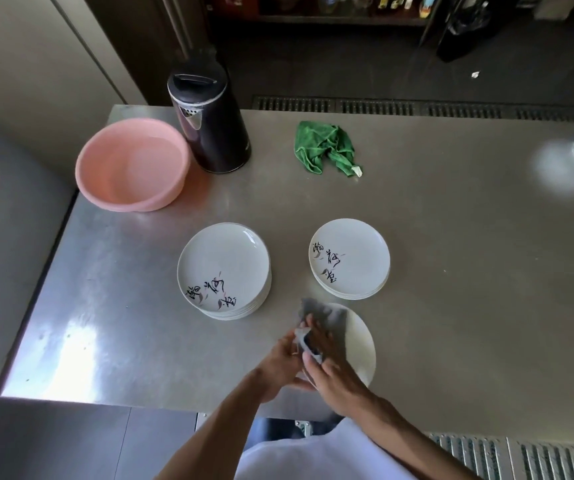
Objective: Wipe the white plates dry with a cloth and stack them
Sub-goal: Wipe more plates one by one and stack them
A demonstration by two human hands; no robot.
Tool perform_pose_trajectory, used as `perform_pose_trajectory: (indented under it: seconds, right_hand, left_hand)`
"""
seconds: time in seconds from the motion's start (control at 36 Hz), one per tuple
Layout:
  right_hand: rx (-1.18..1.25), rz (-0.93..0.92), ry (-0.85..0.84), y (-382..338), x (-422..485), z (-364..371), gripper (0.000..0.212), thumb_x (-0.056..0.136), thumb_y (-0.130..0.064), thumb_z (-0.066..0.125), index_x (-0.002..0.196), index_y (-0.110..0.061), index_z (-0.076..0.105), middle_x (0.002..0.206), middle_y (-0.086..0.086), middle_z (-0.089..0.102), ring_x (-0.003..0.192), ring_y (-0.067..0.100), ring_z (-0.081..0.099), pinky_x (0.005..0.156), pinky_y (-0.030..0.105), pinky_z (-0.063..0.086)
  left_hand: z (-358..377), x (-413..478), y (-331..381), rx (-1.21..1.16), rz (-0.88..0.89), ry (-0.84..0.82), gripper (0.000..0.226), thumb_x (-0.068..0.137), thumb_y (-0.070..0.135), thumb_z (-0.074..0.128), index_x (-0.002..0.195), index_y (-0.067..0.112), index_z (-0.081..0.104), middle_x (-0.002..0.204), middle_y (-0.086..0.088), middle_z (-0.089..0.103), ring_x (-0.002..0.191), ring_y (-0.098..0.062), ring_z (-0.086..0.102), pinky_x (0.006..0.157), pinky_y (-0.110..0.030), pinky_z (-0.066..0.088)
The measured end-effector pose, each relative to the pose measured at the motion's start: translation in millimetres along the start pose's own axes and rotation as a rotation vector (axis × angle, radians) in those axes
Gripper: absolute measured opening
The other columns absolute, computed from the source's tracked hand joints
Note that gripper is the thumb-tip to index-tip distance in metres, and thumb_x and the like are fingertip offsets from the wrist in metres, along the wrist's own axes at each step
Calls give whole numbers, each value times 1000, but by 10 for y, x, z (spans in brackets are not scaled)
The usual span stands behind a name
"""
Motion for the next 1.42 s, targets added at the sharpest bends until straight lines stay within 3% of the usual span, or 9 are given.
perform_pose_trajectory:
  seconds: [0.08,0.19,0.33,0.47,0.67,0.78,0.97,1.11,1.42]
  right_hand:
    - [-187,-92,-35,142,-36,-55,53,109,-30,27,157,-20,9,164,-6,-8,152,7,-9,122,23,-8]
    - [-253,230,64,369,30,-226,54,109,-31,25,159,-18,9,164,-2,-10,151,13,-14,120,26,-12]
    - [-86,-24,-56,66,36,20,54,109,-30,29,156,-25,3,161,-17,-11,151,0,-9,117,16,-13]
    - [-368,409,97,438,27,-188,56,108,-37,20,160,-18,12,167,3,1,154,17,1,124,36,0]
    - [377,293,-29,26,-163,-180,65,97,-68,22,135,-28,56,133,-8,54,133,13,44,113,27,28]
    - [311,157,-76,-87,-83,-89,45,110,-33,27,154,-28,32,159,-21,26,149,-3,11,123,23,5]
    - [-335,447,16,353,98,-173,58,108,-38,12,159,-11,7,167,10,-7,154,19,-8,124,39,-3]
    - [-141,113,-98,64,130,19,53,110,-34,22,160,-19,11,164,-8,-8,153,9,-7,121,26,-9]
    - [-326,209,21,216,77,-88,54,108,-42,20,159,-25,20,164,-14,4,153,8,1,123,32,-6]
  left_hand:
    - [-91,-9,-51,-29,-9,32,63,95,-10,53,139,36,53,120,-12,73,103,-31,73,83,-59,60]
    - [-77,-15,-54,-30,-26,22,77,95,-10,46,147,46,40,122,-16,72,108,-35,72,78,-52,62]
    - [-41,22,-76,-43,12,24,65,89,-7,55,134,40,58,121,-7,74,102,-29,73,86,-61,59]
    - [-104,2,-254,-230,-21,217,73,90,-13,42,136,42,52,116,-14,71,100,-36,71,79,-57,62]
    - [-164,24,-342,-257,-29,435,15,95,-7,54,105,4,54,105,-26,64,90,-31,65,75,-42,56]
    - [-131,61,-288,-215,-36,395,20,97,-1,56,117,-2,57,112,-26,70,104,-41,70,91,-58,59]
    - [-172,52,-286,-195,-32,330,41,92,-14,50,125,7,65,113,-22,71,97,-33,70,88,-59,59]
    - [-121,55,-303,-197,-30,294,29,91,-14,56,113,3,67,91,-9,76,81,-22,74,65,-37,62]
    - [-108,75,-367,-415,-1,356,35,94,-10,50,119,7,67,101,-15,76,90,-30,71,69,-40,61]
Point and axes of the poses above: each hand's wrist, its own x-axis towards the middle knuckle, its own z-axis out of the palm, y = z × x, the point moved 6 cm from there along x, towards the middle knuckle
